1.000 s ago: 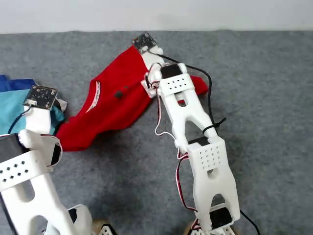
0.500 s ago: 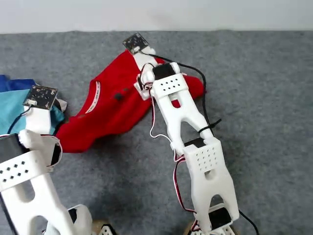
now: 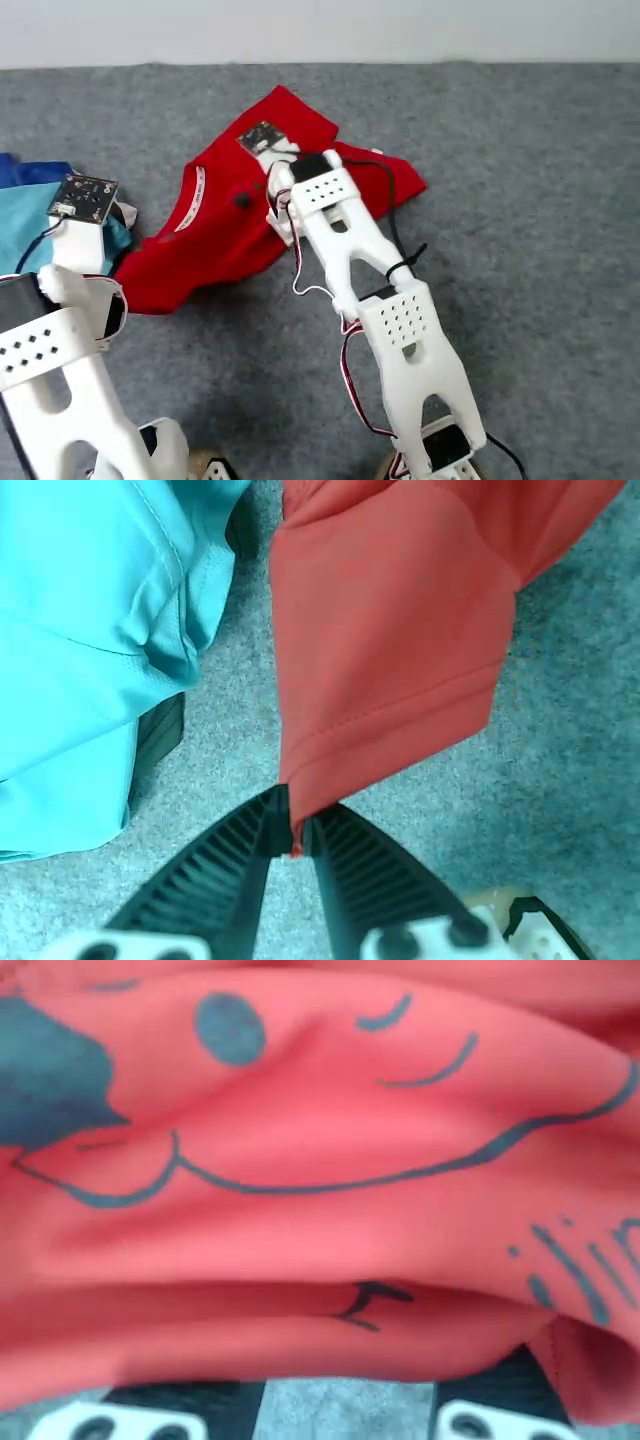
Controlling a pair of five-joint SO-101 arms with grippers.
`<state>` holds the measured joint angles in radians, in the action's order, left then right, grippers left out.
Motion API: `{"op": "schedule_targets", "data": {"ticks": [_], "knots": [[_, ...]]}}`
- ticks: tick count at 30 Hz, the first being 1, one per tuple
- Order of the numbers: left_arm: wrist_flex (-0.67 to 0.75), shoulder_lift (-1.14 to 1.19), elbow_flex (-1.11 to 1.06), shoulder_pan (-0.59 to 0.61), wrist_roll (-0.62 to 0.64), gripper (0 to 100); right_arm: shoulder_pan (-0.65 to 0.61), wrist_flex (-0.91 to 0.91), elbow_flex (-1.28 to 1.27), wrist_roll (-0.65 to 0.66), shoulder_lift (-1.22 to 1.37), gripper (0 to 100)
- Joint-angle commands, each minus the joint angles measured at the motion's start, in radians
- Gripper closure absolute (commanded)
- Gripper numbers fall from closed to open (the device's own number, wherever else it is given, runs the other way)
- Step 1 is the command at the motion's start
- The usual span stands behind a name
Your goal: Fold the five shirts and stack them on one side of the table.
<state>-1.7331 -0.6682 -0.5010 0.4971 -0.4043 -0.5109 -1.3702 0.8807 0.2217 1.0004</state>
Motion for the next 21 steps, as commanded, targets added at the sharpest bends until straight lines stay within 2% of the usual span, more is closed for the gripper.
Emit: {"op": "schedule_targets", "data": {"ticks": [1, 5, 8, 17, 21], "knots": [[-0.023, -0.025, 0.002, -0.005, -0.011, 99, -0.010, 0.030, 0.040, -0.008, 0.007, 79.6], [-0.023, -0.025, 0.001, -0.005, -0.011, 99, 0.007, 0.013, 0.077, 0.014, -0.005, 99.4], [-0.023, -0.025, 0.002, -0.006, -0.011, 99, 0.031, -0.071, 0.133, 0.071, -0.016, 98.3], [-0.025, -0.025, 0.096, -0.006, -0.011, 99, 0.127, -0.418, 0.489, 0.107, -0.045, 98.9], [-0.026, -0.026, 0.143, -0.006, -0.009, 99, 0.176, -0.429, 0.514, 0.132, -0.087, 98.9]]}}
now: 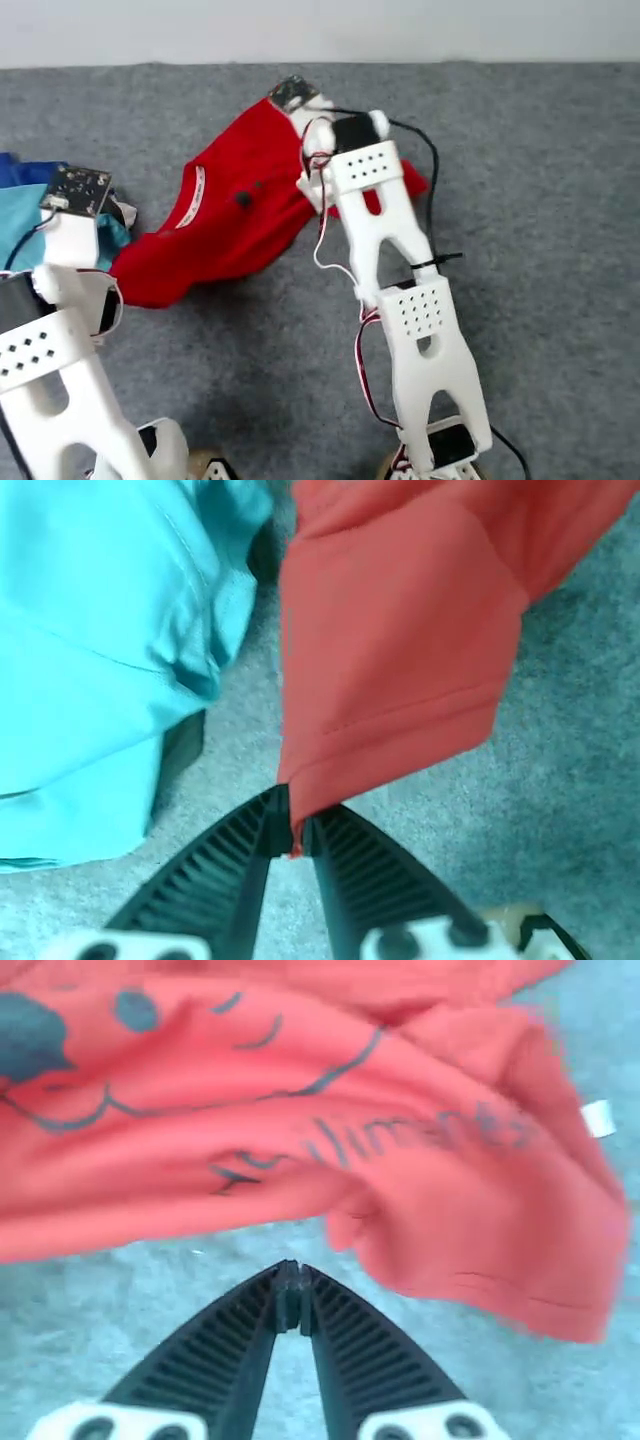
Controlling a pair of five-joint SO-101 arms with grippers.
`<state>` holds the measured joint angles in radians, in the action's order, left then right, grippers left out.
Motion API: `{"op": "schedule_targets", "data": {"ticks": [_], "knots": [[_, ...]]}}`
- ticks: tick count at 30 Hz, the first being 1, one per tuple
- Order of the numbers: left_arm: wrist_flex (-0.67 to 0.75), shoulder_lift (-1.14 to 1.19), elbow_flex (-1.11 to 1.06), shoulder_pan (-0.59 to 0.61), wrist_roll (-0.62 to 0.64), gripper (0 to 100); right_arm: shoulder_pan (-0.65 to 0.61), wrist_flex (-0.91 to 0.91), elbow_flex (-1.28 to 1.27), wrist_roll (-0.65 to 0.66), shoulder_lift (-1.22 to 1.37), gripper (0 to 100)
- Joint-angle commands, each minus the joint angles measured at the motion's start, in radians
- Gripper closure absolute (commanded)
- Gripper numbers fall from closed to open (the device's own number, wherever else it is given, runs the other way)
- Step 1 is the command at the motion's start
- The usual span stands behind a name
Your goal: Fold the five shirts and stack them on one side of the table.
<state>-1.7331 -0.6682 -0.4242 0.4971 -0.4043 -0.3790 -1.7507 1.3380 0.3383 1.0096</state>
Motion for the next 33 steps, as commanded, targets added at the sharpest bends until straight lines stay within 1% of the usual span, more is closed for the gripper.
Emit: {"op": "schedule_targets", "data": {"ticks": [1, 4, 7, 9, 13, 18, 25, 29, 33], "knots": [[-0.026, -0.028, 0.084, -0.006, -0.009, 99, 0.058, -0.048, 0.048, 0.015, -0.113, 98.9], [-0.026, -0.084, 0.159, -0.023, -0.009, 99, 0.104, -0.048, -0.038, 0.015, -0.199, 98.9], [-0.025, -0.158, 0.251, -0.120, -0.005, 99, 0.159, -0.047, -0.178, 0.017, -0.328, 98.9], [-0.023, -0.184, 0.326, -0.187, 0.006, 99, 0.182, -0.047, -0.296, 0.044, -0.430, 98.9], [-0.018, -0.150, 0.510, -0.299, 0.075, 99, 0.206, -0.047, -0.578, 0.107, -0.648, 98.9], [-0.017, -0.002, 0.785, -0.448, 0.114, 99, 0.223, -0.044, -0.921, 0.169, -0.897, 98.9], [0.020, 0.293, 1.216, -0.649, 0.114, 99, 0.277, -0.041, -1.327, 0.227, -1.164, 98.9], [0.018, 0.463, 1.402, -0.729, 0.112, 99, 0.340, -0.021, -1.508, 0.258, -1.319, 98.9], [0.005, 0.578, 1.506, -0.752, 0.089, 99, 0.381, -0.018, -1.640, 0.290, -1.474, 98.9]]}}
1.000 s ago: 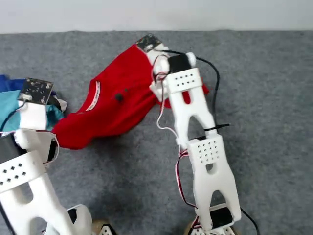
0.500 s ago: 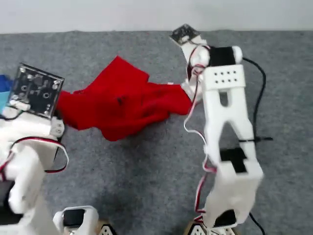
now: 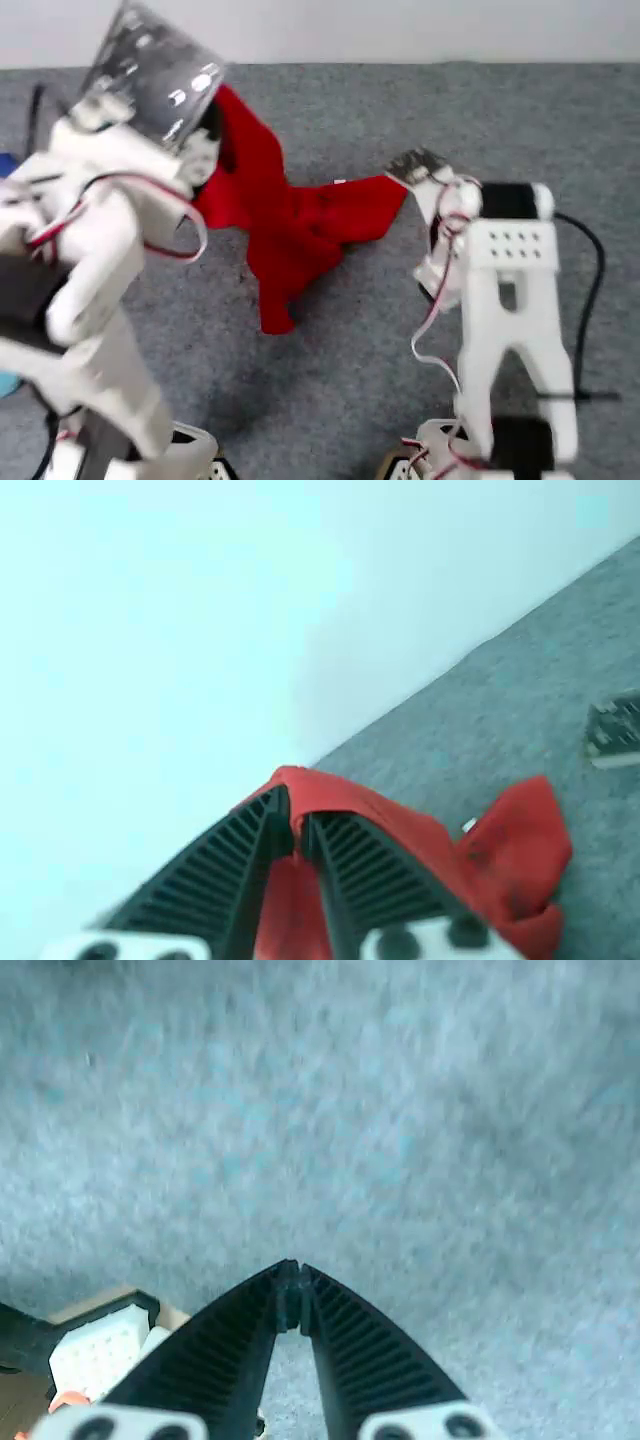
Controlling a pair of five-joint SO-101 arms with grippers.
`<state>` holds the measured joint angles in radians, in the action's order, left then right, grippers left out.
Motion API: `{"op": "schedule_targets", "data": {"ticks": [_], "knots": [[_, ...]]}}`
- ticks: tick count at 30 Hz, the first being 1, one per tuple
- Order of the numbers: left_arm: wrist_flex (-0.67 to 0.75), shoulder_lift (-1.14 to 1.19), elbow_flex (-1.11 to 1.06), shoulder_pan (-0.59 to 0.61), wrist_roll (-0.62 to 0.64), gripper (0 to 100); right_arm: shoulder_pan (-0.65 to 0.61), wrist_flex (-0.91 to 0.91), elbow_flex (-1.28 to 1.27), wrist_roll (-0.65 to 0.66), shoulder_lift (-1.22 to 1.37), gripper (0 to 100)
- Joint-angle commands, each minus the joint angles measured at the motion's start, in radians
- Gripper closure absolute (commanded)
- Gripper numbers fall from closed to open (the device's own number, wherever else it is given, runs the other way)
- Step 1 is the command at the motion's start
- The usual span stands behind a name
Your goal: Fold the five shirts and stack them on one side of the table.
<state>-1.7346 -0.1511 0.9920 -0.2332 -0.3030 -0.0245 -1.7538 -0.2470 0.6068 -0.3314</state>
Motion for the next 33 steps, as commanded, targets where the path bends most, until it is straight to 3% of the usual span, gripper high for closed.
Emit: {"op": "schedule_targets", "data": {"ticks": [1, 8, 15, 22, 28, 33], "knots": [[-0.005, 0.075, 0.097, -0.020, -0.012, 99, 0.028, -0.007, -0.083, 0.021, -0.170, 98.9], [-0.021, 0.077, -0.022, 0.060, -0.014, 99, -0.071, 0.054, -0.227, 0.014, -0.318, 98.9], [-0.021, 0.003, -0.286, 0.299, -0.021, 99, -0.331, 0.148, -0.247, -0.164, -0.305, 98.9], [-0.015, -0.044, -0.582, 0.539, -0.167, 99, -0.628, 0.277, -0.242, -0.321, -0.165, 98.9], [0.137, -0.046, -0.811, 0.721, -0.199, 99, -0.806, 0.378, -0.241, -0.331, -0.018, 98.4], [0.239, -0.052, -0.955, 0.778, -0.199, 99, -0.878, 0.383, -0.157, -0.338, 0.108, 88.4]]}}
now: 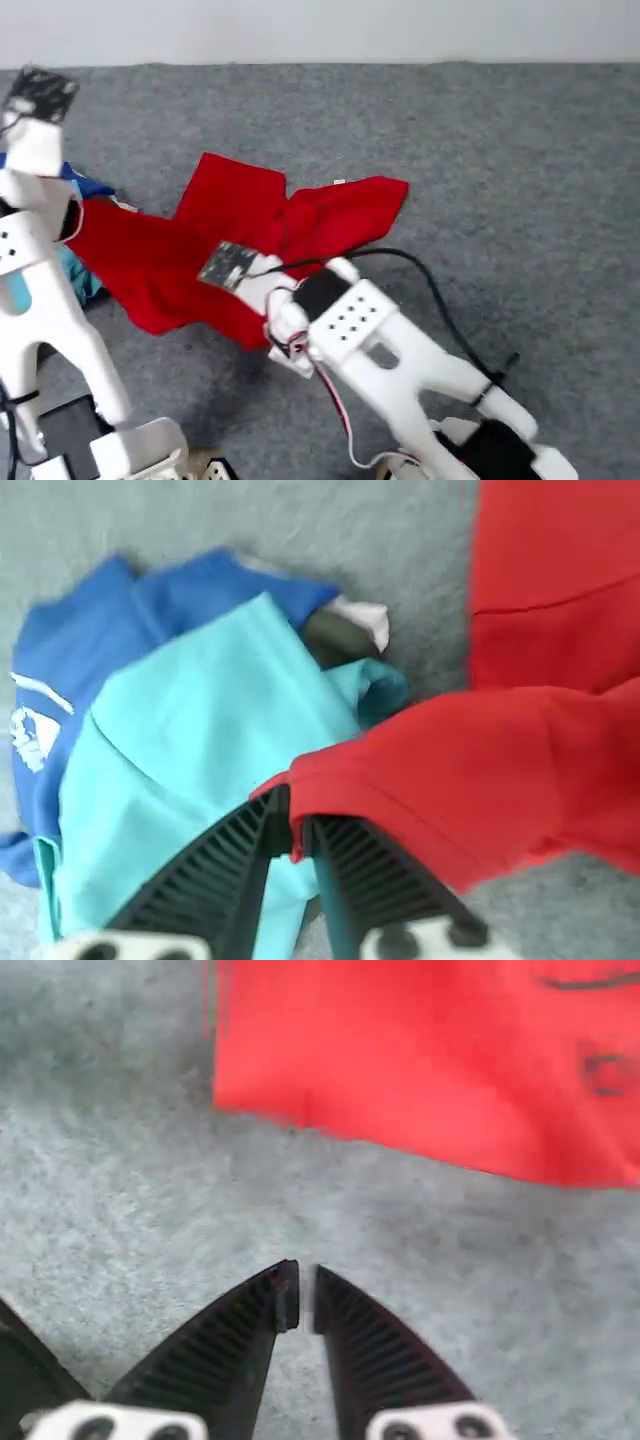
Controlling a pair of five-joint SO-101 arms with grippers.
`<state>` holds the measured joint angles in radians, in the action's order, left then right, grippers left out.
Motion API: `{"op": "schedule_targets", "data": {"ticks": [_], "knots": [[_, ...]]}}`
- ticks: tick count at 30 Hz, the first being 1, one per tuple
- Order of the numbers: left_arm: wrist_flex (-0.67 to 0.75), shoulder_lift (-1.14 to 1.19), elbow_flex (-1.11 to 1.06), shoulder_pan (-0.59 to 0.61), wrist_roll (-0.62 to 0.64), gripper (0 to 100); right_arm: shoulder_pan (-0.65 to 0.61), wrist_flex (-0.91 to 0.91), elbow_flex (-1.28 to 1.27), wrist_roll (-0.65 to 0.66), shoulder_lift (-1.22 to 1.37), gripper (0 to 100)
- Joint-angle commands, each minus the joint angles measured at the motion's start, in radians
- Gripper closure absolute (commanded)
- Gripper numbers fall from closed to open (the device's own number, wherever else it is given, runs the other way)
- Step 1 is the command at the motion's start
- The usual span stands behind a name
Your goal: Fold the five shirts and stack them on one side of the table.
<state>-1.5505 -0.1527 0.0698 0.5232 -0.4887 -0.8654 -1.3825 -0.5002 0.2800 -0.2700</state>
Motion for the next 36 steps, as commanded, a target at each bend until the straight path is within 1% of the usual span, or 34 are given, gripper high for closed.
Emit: {"op": "schedule_targets", "data": {"ticks": [1, 5, 11, 14, 17, 21, 22, 25, 29, 32, 36], "knots": [[0.057, -0.051, -0.045, 0.021, -0.014, 99, -0.041, 0.015, 0.120, -0.012, 0.071, 86.5], [0.058, -0.051, -0.064, 0.021, -0.009, 99, -0.050, 0.012, 0.244, -0.014, 0.186, 82.8], [0.057, -0.049, -0.064, 0.023, -0.009, 99, -0.113, -0.005, 0.405, -0.106, 0.363, 82.6], [0.054, -0.048, -0.064, 0.023, -0.009, 99, -0.139, 0.004, 0.446, -0.112, 0.460, 82.6], [0.054, -0.048, -0.064, 0.023, -0.009, 99, -0.134, 0.005, 0.502, -0.112, 0.572, 82.8], [0.054, -0.051, -0.064, 0.023, -0.009, 99, -0.067, -0.016, 0.592, -0.104, 0.708, 84.4], [0.054, -0.052, -0.064, 0.023, -0.008, 99, -0.047, -0.036, 0.621, -0.103, 0.728, 86.9], [0.049, -0.052, -0.064, 0.023, -0.008, 99, 0.010, -0.090, 0.704, -0.097, 0.754, 98.5], [0.006, -0.054, -0.058, 0.012, -0.008, 99, 0.065, -0.200, 0.790, -0.009, 0.742, 98.8], [-0.037, -0.069, -0.054, -0.017, -0.008, 99, 0.108, -0.283, 0.832, 0.038, 0.722, 98.7], [-0.083, -0.147, -0.051, -0.098, -0.011, 99, 0.179, -0.372, 0.839, 0.112, 0.654, 98.7]]}}
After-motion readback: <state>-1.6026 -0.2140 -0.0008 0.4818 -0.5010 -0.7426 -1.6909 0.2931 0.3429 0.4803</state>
